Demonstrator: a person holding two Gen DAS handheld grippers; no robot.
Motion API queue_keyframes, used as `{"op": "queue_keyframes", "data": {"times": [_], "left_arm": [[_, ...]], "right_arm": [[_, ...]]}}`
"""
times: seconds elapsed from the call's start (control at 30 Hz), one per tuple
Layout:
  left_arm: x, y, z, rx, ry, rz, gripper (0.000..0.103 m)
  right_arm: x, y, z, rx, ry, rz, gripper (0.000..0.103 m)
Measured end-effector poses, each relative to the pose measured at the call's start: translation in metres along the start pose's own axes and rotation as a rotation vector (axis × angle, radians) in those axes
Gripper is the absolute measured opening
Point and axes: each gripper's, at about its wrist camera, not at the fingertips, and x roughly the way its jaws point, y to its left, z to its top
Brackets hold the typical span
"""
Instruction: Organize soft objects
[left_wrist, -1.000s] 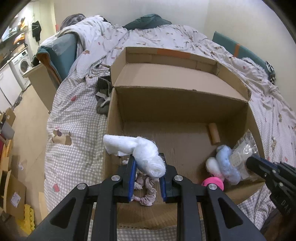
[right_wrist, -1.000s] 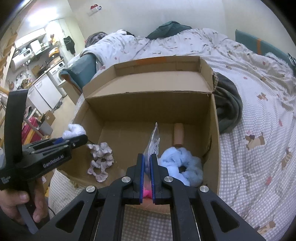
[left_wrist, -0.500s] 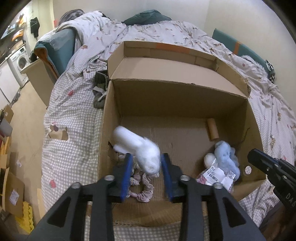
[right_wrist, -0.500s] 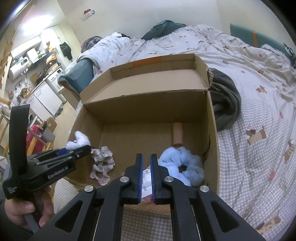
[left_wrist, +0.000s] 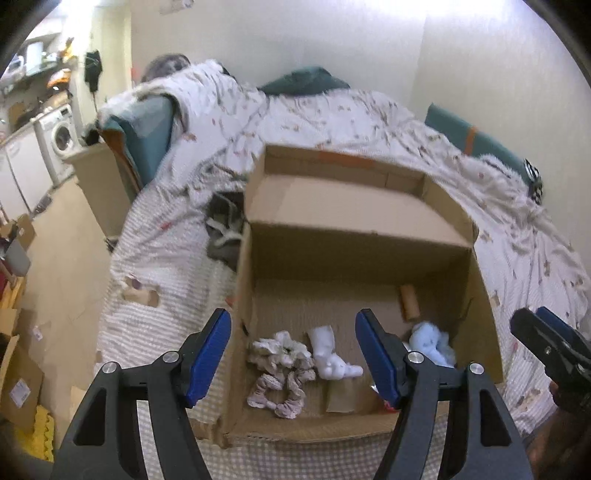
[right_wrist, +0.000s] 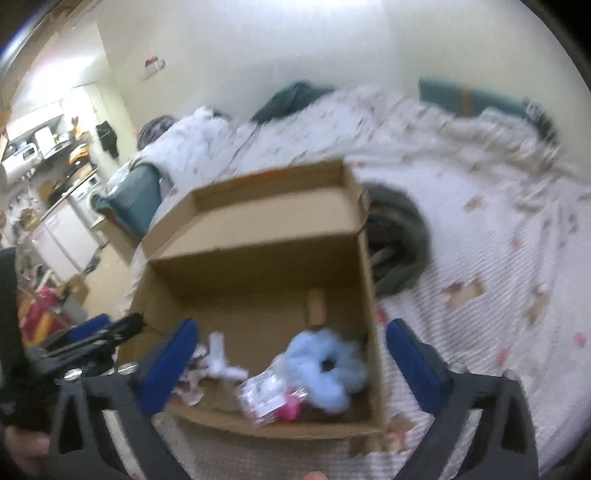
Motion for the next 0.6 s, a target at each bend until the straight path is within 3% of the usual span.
{"op": "queue_keyframes", "data": {"times": [0.1,0.2,0.4,0.47,0.6], "left_arm": [[-0.018,0.005,0.002,-0.007,-0.048,0.032,0.067],[-0.039,0.010,0.000,0.009,-0.087,0.015,0.067],[-0.071,0.018,-0.021,0.013,-0.113,0.026,0.084],[-0.079,0.021,-0.030,0.002,-0.113,0.040,0.094],[-0.087,0.026,-0.045,0.000,-0.117,0.026,0.099]], "right_arm": [[-0.015,0.005,0.003,-0.015,-0.023,0.002,0.103],[-0.028,0.009,0.004,-0.021,-0.029,0.016,0.103],[-0.055,0.018,-0.010,-0.066,-0.024,0.026,0.103],[-0.064,0.019,-0.018,-0.077,-0.026,0.029,0.103],[-0.072,0.017,-0.032,-0.086,-0.041,0.034,0.103]]}}
